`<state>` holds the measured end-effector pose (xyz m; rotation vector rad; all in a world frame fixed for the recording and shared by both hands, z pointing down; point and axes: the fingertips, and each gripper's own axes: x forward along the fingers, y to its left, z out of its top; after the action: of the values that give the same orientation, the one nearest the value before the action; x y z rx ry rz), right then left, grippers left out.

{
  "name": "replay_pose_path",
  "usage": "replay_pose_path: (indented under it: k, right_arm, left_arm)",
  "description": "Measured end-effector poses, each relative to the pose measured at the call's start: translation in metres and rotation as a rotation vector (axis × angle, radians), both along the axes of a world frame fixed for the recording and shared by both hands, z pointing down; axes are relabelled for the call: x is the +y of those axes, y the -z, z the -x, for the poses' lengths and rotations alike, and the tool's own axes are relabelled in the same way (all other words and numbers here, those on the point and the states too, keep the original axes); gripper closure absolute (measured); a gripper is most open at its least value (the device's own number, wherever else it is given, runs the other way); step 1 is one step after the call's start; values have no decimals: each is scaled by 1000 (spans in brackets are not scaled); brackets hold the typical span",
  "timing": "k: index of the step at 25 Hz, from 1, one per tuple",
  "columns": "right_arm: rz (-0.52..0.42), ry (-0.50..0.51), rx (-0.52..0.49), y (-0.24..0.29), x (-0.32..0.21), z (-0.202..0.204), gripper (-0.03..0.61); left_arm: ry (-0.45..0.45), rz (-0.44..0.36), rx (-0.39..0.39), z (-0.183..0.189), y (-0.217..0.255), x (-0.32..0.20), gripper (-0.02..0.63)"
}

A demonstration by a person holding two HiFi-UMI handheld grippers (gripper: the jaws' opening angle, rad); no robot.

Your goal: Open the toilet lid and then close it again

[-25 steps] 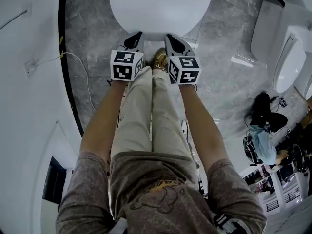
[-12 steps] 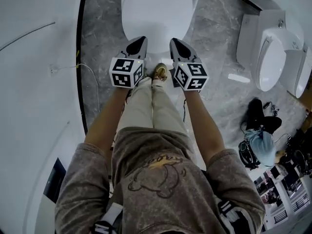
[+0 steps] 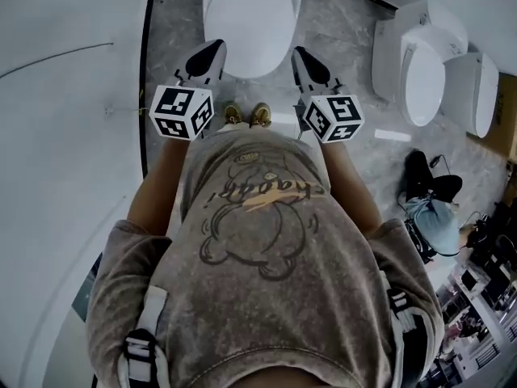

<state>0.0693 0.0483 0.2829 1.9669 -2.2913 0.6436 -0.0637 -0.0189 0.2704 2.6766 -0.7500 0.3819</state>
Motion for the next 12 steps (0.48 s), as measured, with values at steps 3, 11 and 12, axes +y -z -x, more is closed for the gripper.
replay_pose_path:
  k: [3, 11, 12]
  right_arm:
    - [-63, -28, 8, 35, 6, -5, 552]
    - [-164, -31, 51, 64, 23, -1, 552]
    - [-168, -38, 50, 63, 22, -2, 552]
  left_arm:
    - [17, -27, 54, 9, 38, -4, 606]
    - [34, -101, 110, 20, 59, 7, 604]
    - [33, -102, 119, 18, 58, 6, 604]
